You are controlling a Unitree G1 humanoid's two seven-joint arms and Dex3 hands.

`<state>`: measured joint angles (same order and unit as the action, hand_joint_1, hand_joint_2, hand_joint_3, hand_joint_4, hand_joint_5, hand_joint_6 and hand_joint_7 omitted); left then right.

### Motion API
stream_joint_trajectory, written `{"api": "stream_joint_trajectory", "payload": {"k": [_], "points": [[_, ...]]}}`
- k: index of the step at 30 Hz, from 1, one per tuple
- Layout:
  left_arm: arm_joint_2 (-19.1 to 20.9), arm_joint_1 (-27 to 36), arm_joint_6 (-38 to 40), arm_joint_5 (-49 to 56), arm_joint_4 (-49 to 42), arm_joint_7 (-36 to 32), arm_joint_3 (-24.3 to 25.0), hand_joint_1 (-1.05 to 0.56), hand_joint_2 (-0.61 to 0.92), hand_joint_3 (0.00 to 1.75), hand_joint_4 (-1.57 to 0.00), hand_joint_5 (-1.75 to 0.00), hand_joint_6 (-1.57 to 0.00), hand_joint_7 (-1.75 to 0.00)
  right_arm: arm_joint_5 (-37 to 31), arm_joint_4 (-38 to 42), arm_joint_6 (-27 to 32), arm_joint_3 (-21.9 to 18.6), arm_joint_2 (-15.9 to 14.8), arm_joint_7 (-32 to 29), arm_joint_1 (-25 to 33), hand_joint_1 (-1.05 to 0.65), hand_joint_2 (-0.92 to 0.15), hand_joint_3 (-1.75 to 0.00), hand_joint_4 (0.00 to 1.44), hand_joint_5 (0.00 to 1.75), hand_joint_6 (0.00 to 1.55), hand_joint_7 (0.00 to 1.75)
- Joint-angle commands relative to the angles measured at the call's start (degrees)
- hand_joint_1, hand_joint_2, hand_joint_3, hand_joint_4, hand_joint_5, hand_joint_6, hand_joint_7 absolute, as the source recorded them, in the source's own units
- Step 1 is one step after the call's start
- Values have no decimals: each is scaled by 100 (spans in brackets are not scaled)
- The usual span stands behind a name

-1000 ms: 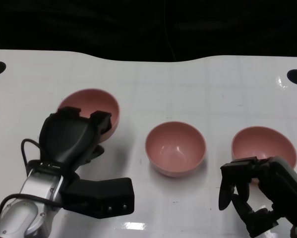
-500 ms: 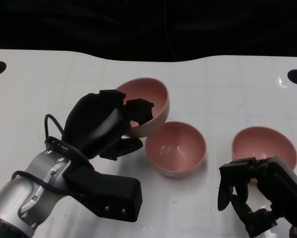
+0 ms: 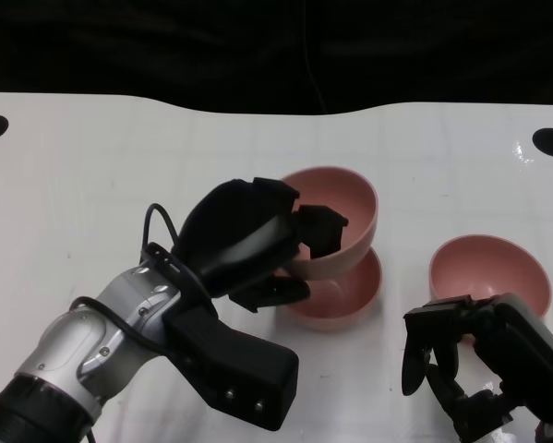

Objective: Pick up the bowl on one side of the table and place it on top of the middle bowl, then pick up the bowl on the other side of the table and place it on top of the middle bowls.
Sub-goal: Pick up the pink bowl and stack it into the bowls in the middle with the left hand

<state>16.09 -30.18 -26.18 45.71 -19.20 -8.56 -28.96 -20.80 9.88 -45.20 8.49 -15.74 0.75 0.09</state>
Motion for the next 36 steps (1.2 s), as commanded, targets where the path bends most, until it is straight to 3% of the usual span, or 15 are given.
{"api": "stream_joint_trajectory", "payload": {"k": [1, 4, 9, 12, 13, 14, 15, 17, 19, 23, 26, 31, 36], "points": [[-22, -178, 6, 54, -119, 166, -87, -26, 57, 90, -86, -174, -78, -152, 78, -11, -62, -19, -43, 8, -25, 22, -3, -172, 100, 171, 96, 132], [-96, -249, 72, 148, -279, 209, -193, -28, 59, 86, -86, -168, -81, -137, 55, -23, -72, -20, -47, -12, -12, 22, -3, -173, 100, 170, 96, 131], [-198, -333, 180, 289, -581, 210, -325, -29, 63, 80, -84, -167, -81, -131, 74, -71, -53, -23, -51, 1, 19, 21, -2, -174, 100, 170, 97, 131], [-194, -326, 387, 361, -569, 465, -399, -31, 75, 55, -80, -117, -81, -86, 86, -113, -21, -19, -60, 29, 36, 21, -2, -174, 100, 171, 96, 132], [-150, -322, 557, 461, -447, 699, -456, -36, 85, 41, -62, -89, -69, -56, 89, -119, -23, -16, -59, 30, 43, 20, -2, -174, 99, 171, 96, 132], [-120, -315, 686, 536, -346, 868, -494, -40, 89, 36, -52, -70, -63, -38, 91, -123, -25, -15, -58, 30, 48, 20, -2, -174, 100, 171, 96, 132], [-101, -306, 774, 582, -270, 976, -518, -42, 91, 33, -47, -58, -59, -25, 92, -126, -26, -13, -57, 30, 52, 20, -2, -174, 100, 171, 96, 132], [-66, -240, 987, 730, -66, 1167, -563, -43, 92, 32, -44, -51, -58, -18, 92, -155, -15, -14, -58, 36, 69, 20, -2, -174, 100, 170, 96, 133], [-14, -91, 1239, 931, 147, 1309, -623, -65, 92, 39, -16, -36, -34, -5, 90, -243, 61, -14, -78, 84, 102, 20, -1, -174, 101, 168, 97, 132], [53, 70, 1478, 1121, 375, 1402, -681, -79, 92, 51, -3, -31, -24, 0, 92, -384, 200, -24, -82, 158, 146, 21, -2, -173, 102, 163, 98, 132], [97, 151, 1524, 1132, 499, 1438, -670, -84, 92, 56, -1, -30, -21, 0, 128, -411, 221, -21, -85, 199, 148, 22, -4, -171, 104, 146, 98, 132], [164, 269, 1512, 1088, 687, 1364, -613, -87, 92, 62, 0, -23, -16, 0, 125, -419, 209, -25, -70, 197, 134, 23, -4, -171, 105, 155, 99, 134], [322, 622, 1440, 465, 1277, 1531, -180, -81, 92, 57, 0, -24, -17, -1, 129, -484, 246, -34, -60, 198, 146, 24, -2, -173, 106, 161, 98, 132]]}}
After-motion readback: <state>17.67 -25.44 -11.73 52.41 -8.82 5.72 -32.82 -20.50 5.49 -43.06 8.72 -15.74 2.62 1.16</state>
